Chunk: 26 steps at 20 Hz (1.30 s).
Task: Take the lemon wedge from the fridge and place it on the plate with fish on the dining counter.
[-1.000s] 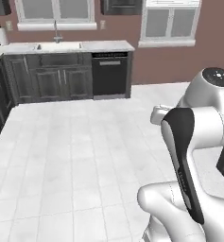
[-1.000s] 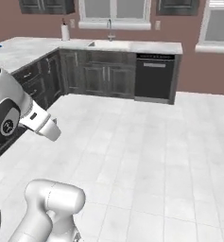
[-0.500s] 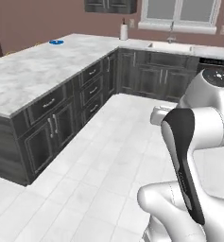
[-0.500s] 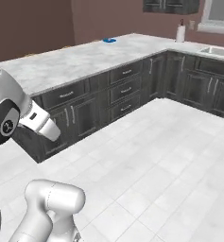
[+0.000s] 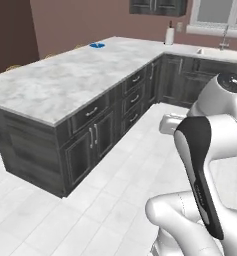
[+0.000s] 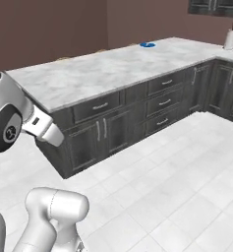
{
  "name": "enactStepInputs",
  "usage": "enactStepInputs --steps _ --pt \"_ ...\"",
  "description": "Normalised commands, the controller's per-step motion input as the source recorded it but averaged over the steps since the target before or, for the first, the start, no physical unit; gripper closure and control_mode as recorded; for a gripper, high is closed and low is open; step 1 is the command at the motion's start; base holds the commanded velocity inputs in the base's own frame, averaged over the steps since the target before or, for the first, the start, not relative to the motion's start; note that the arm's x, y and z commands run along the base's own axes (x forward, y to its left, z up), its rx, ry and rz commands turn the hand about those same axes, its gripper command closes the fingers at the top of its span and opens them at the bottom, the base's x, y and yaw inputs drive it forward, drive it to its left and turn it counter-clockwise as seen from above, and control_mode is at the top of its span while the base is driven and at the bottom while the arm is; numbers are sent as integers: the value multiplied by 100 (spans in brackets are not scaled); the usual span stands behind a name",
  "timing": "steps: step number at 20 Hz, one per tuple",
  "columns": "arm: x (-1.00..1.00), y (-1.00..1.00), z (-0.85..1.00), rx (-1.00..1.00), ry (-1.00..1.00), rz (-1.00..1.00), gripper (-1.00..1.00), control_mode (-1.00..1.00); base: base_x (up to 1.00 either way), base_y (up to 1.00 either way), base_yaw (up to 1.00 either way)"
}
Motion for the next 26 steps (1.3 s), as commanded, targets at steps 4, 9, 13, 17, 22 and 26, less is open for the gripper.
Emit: enactStepInputs --steps 4,9,13,17,22,26 --pt "0 0 0 0 0 0 100 100 100 100 0" --pt "0 0 0 0 0 0 100 100 57 87 42" --pt "0 0 0 0 0 0 100 100 30 60 64" --pt "0 0 0 0 0 0 100 100 51 49 65" --pt "0 0 0 0 0 0 100 100 90 40 53" --pt "0 0 0 0 0 0 100 100 100 19 36"
